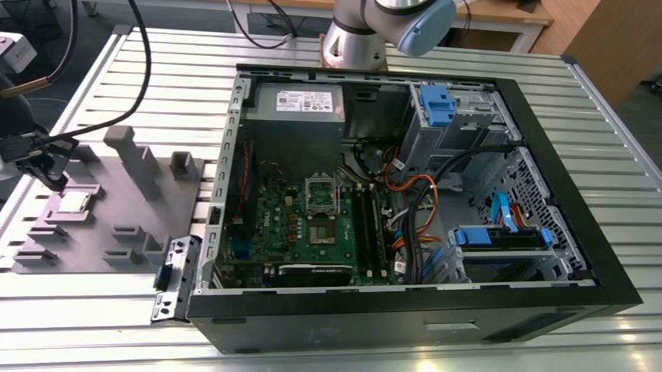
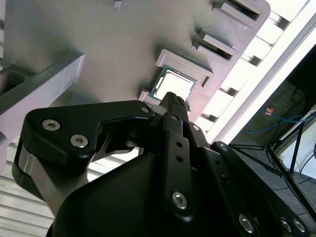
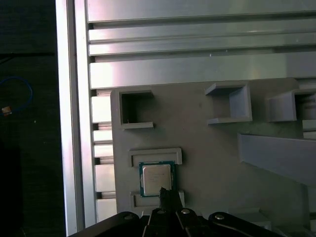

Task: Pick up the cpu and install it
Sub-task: 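Pick up the cpu and move it towards the insertion slot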

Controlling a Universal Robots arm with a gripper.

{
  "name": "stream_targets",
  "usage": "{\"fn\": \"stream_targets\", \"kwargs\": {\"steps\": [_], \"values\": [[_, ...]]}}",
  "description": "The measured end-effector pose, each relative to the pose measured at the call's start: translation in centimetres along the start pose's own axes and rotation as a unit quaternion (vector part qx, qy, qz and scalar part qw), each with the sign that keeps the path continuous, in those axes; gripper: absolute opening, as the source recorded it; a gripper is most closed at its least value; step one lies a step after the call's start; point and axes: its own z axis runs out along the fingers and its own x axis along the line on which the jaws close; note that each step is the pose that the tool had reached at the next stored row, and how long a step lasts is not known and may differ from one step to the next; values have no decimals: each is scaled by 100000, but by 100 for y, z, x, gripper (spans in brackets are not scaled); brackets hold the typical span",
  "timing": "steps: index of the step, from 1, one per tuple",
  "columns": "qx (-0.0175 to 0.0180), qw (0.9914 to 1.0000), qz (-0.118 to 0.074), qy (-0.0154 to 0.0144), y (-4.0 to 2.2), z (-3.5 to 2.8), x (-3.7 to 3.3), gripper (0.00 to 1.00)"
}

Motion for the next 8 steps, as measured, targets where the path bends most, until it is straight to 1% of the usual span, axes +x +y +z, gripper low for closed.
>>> {"fn": "stream_targets", "kwargs": {"steps": [5, 8], "values": [[2, 100000, 3, 4, -11, 10, 4, 11], [-2, 100000, -3, -2, -26, 31, 4, 11]]}}
